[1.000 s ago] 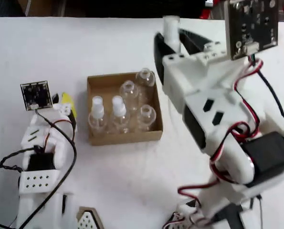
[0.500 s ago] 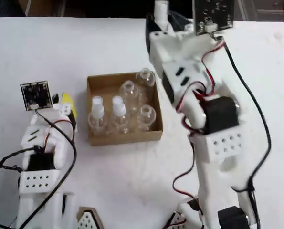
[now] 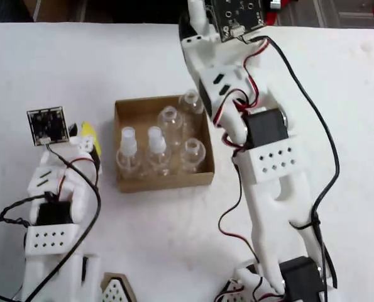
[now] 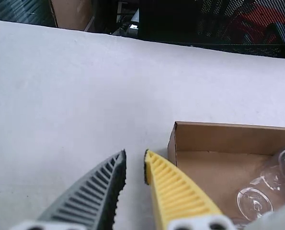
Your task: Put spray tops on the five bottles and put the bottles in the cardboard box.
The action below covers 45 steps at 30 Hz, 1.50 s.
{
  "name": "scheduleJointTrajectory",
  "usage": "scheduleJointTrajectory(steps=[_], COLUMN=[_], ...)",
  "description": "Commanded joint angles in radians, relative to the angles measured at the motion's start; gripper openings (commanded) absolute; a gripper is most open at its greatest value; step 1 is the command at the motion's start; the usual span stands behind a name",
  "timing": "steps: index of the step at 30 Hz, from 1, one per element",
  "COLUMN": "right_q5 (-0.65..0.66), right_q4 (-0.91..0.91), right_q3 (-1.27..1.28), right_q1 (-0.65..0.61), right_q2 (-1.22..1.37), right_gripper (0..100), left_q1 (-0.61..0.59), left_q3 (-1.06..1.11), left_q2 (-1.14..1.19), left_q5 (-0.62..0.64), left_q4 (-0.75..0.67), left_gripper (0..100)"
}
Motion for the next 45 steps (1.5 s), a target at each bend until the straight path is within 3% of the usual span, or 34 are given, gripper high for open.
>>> scheduleJointTrajectory(steps=[1, 7, 17, 25, 45], right_q5=[-0.052, -0.117, -0.109, -0.109, -0.115], right_q4=[-0.022, -0.254, -0.751, -0.984, -1.072], right_q3=[-0.008, 0.069, 0.325, 0.508, 0.532], right_q1=[-0.012, -0.01, -0.01, -0.004, 0.031], right_q2=[0.004, 0.073, 0.09, 0.094, 0.194], right_gripper=[1.5, 1.5, 1.5, 1.5, 1.5], left_q1=[0.016, 0.016, 0.015, 0.016, 0.016], left_q3=[-0.002, -0.002, -0.002, -0.002, -0.005], left_q2=[0.004, 0.004, 0.004, 0.004, 0.004], left_q5=[-0.011, -0.012, -0.012, -0.014, -0.014], left_q4=[-0.031, -0.025, -0.031, -0.032, -0.032], left_gripper=[7, 7, 7, 7, 7])
